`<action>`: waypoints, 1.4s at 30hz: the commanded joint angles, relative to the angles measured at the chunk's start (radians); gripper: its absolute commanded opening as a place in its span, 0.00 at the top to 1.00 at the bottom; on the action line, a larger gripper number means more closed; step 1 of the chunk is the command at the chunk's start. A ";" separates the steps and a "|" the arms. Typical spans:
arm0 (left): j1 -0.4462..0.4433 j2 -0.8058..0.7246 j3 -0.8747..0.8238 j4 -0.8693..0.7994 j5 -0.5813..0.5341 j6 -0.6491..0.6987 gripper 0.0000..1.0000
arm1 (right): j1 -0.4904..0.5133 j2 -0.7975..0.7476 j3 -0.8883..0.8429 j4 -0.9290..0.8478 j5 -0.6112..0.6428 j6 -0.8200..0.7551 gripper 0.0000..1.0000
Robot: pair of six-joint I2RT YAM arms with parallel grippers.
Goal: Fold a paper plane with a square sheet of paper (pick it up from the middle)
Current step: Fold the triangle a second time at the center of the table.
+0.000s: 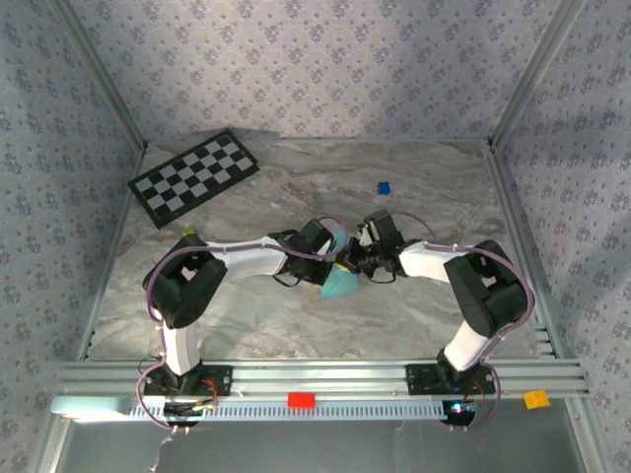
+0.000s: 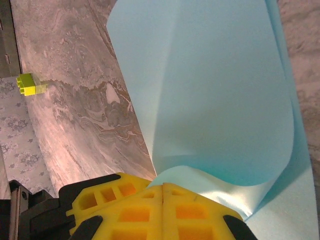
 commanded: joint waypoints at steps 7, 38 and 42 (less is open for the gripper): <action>0.003 0.047 -0.005 -0.037 0.019 0.015 0.98 | -0.048 0.074 -0.046 -0.027 0.033 -0.030 0.97; 0.001 0.048 0.014 -0.070 0.028 0.024 0.98 | -0.138 0.041 -0.018 -0.121 0.070 -0.064 0.95; 0.002 0.049 0.016 -0.070 0.028 0.024 0.98 | -0.133 -0.015 -0.002 -0.088 0.023 -0.065 0.94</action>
